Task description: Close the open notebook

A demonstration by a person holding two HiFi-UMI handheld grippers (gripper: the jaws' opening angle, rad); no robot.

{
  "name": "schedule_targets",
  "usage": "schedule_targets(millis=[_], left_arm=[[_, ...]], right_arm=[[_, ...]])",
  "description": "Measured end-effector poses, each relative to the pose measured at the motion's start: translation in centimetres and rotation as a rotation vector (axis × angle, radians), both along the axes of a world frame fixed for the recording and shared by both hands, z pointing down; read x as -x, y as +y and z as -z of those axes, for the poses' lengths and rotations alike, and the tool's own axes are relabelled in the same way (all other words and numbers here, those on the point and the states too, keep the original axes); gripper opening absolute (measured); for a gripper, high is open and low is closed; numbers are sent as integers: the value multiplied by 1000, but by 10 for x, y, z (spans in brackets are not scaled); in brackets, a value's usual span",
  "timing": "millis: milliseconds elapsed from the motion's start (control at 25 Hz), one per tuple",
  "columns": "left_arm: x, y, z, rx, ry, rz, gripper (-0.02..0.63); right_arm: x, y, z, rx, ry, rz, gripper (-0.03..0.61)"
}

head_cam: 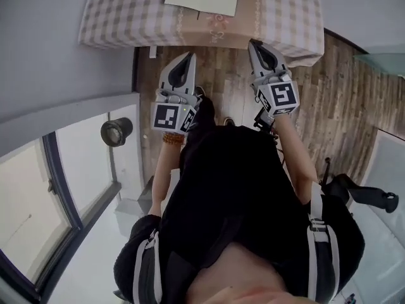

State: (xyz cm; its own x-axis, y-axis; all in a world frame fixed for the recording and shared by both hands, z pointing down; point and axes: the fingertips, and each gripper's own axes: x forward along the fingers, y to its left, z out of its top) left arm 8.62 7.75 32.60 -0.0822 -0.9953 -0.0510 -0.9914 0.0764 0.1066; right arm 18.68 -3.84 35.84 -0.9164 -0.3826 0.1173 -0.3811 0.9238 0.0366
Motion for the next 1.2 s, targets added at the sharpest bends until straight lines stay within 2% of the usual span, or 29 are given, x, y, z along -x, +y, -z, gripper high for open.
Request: schedule_targets(millis=[120, 280, 440, 640, 840, 960, 1080, 1200], left_arm=[[18, -21, -5, 8, 38, -46, 6], [59, -42, -19, 28, 77, -68, 6], [91, -58, -31, 48, 95, -96, 6], [117, -85, -39, 72, 79, -122, 6], [132, -107, -36, 61, 51, -87, 6], [136, -119, -43, 109, 31, -63, 6], [144, -126, -53, 167, 44, -46, 6], [159, -128, -66, 241, 55, -88, 8]], right_arm=[[0, -30, 2, 38, 18, -74, 3], [27, -67, 1, 52, 48, -124, 3], [59, -84, 1, 20, 78, -118, 3], [90, -106, 2, -65, 125, -76, 3], [98, -132, -14, -47, 110, -68, 3], [94, -155, -24, -31, 102, -69, 3], [92, -175, -33, -31, 117, -77, 3], [100, -184, -34, -17, 105, -106, 3]])
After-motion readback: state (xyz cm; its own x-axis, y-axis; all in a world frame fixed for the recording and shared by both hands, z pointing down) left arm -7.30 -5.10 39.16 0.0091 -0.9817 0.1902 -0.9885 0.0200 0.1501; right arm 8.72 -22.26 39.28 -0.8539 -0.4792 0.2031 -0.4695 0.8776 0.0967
